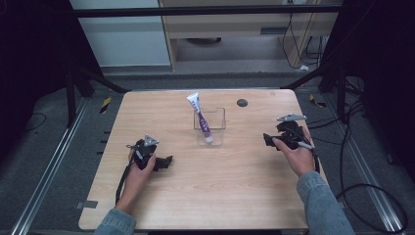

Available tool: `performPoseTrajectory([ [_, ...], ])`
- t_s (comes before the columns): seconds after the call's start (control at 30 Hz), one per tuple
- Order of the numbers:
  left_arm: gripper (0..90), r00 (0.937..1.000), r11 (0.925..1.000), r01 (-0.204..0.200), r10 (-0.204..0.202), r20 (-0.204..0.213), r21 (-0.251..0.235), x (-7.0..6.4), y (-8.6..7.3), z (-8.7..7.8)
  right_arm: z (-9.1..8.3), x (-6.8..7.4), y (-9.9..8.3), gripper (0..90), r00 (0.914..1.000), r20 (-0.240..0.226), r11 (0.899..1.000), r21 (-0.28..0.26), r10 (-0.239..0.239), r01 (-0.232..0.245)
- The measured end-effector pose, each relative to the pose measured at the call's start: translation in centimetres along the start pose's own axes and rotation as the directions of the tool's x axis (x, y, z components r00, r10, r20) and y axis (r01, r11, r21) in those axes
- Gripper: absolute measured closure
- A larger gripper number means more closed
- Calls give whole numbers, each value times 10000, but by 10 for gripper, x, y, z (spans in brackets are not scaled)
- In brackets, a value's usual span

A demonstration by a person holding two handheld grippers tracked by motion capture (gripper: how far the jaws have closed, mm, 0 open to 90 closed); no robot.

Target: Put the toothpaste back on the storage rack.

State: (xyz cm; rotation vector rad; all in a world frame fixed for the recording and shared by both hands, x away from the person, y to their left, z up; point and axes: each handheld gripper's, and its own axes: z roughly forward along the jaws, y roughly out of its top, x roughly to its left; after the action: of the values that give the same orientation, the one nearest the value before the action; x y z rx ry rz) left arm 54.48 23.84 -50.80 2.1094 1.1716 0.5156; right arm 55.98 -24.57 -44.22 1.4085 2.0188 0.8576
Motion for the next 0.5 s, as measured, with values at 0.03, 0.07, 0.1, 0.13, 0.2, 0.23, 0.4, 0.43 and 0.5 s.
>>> performPoseTrajectory([
  [0.03, 0, 10000, 10000, 1, -1, 0, -1, 0, 0, 0, 1, -2, -4, 122, 9999, -25, 9999, 66, 112, -111],
  [0.07, 0, 10000, 10000, 2, -2, 10, -6, 0, 0, 0, 2, -4, -6, 123, 9999, -28, 9998, 103, 146, -146],
  [0.1, 0, 10000, 10000, 4, -4, 2, -2, 0, 0, 0, 3, -5, -8, 123, 9997, -63, 9996, 173, 243, -242],
  [0.13, 0, 10000, 10000, 5, -5, 9, -6, 0, 0, 0, 5, -6, -11, 118, 9997, -42, 9993, 312, 227, -225],
  [0.2, 0, 10000, 10000, 3, -3, -2, -4, 0, 0, 0, 7, -8, -16, 120, 9995, -62, 9989, 345, 308, -306],
  [0.23, 0, 10000, 10000, 3, -3, -4, -3, 0, 0, 0, 8, -8, -18, 118, 9993, -77, 9987, 368, 364, -361],
  [0.4, 0, 10000, 10000, 1, -1, -3, -3, 0, 0, 0, 18, -7, -27, 119, 9998, -53, 9955, 925, 213, -208],
  [0.43, 0, 10000, 10000, 1, -1, -3, -3, 0, 0, 0, 18, -7, -27, 119, 9998, -53, 9955, 925, 213, -208],
  [0.5, 0, 10000, 10000, 4, -4, 8, -8, 0, 0, 0, 22, -3, -28, 108, 9997, -159, 9936, 1121, 175, -157],
])
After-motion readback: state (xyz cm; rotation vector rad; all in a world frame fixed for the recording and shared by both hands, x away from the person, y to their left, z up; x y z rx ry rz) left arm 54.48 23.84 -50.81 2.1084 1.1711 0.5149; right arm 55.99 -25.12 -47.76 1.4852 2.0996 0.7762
